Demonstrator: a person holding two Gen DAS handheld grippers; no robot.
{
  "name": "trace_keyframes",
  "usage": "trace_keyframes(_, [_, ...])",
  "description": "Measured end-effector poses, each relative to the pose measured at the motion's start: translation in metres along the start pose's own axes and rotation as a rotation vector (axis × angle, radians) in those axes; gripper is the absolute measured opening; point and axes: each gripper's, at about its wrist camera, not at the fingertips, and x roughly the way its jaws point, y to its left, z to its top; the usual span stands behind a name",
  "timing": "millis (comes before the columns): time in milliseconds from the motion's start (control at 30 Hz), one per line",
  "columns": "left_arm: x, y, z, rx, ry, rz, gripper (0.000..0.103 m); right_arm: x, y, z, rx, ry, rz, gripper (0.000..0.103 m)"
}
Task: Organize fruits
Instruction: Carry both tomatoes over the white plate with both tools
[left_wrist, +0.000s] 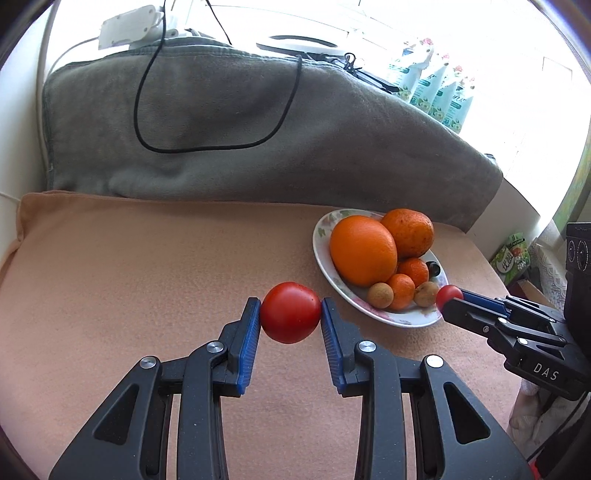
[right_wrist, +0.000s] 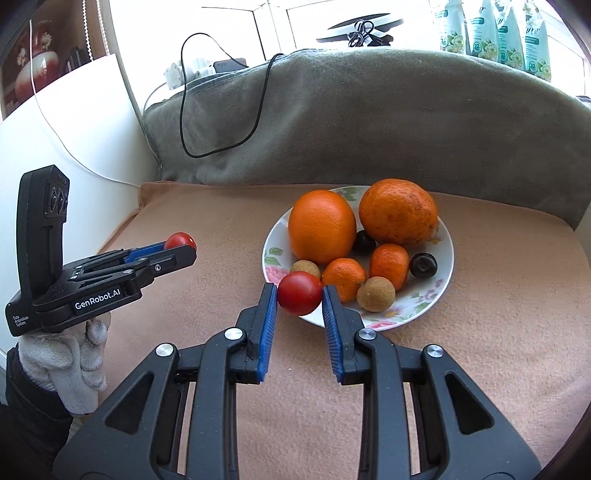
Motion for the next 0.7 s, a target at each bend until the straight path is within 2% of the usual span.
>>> trace_keyframes(400, [0.030,-0.041,0.039,0.078,0.001,-0.045,0.031,-0.003,-0.028,0.003,0.036,-0.013,-0.023,0.026])
trace_keyframes(700, [0.057,-0.067,0.066,0.128,0.007,-0.063,0.031,0.006,-0.033,0.013,0.036,-0.016,-0.026,0.026])
